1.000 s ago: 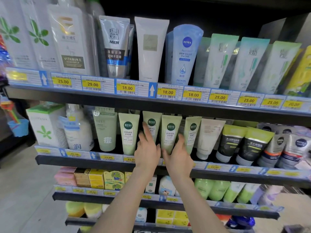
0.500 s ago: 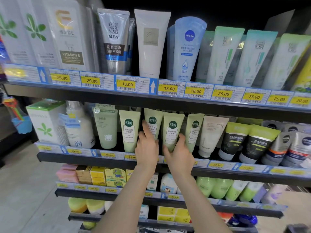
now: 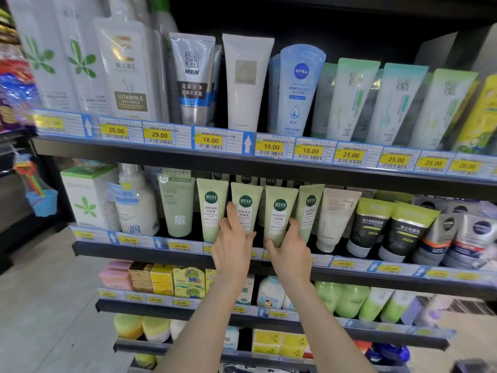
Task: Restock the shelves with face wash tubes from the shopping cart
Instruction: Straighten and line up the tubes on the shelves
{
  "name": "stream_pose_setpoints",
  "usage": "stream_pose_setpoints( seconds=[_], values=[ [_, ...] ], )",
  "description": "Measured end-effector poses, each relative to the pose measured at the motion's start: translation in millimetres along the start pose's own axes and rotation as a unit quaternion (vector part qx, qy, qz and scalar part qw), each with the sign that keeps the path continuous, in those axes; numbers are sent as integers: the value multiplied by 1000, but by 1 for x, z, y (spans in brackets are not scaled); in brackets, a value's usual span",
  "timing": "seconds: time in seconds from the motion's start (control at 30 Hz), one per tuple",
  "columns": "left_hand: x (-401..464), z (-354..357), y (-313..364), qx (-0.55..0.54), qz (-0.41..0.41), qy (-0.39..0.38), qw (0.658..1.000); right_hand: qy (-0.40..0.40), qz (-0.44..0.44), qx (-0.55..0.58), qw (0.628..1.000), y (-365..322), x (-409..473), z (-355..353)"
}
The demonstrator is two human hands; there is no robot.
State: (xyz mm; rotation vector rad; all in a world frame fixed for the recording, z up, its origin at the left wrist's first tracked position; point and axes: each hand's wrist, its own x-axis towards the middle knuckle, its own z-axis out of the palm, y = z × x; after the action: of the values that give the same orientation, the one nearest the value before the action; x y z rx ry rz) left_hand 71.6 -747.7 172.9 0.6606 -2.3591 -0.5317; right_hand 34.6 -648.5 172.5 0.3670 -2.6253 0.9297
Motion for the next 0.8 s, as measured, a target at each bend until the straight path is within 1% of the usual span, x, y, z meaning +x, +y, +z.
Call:
stream_pose_setpoints(
  seconds=[0.2,0.4,0.67,0.8],
  values=[
    [1,-2,2,-3,-14,-18,1000,-1,-6,8,1000,1,0,0],
    [1,-1,1,5,-18,-19,1000,7,-5,11,1000,3,1,2],
    [2,-3,1,9,-14,-22,1000,18,-11,5,1000,4,1,7],
    [1,-5,-1,3,-3,-30,1000,9,-12,10,1000,5,1,7]
  ],
)
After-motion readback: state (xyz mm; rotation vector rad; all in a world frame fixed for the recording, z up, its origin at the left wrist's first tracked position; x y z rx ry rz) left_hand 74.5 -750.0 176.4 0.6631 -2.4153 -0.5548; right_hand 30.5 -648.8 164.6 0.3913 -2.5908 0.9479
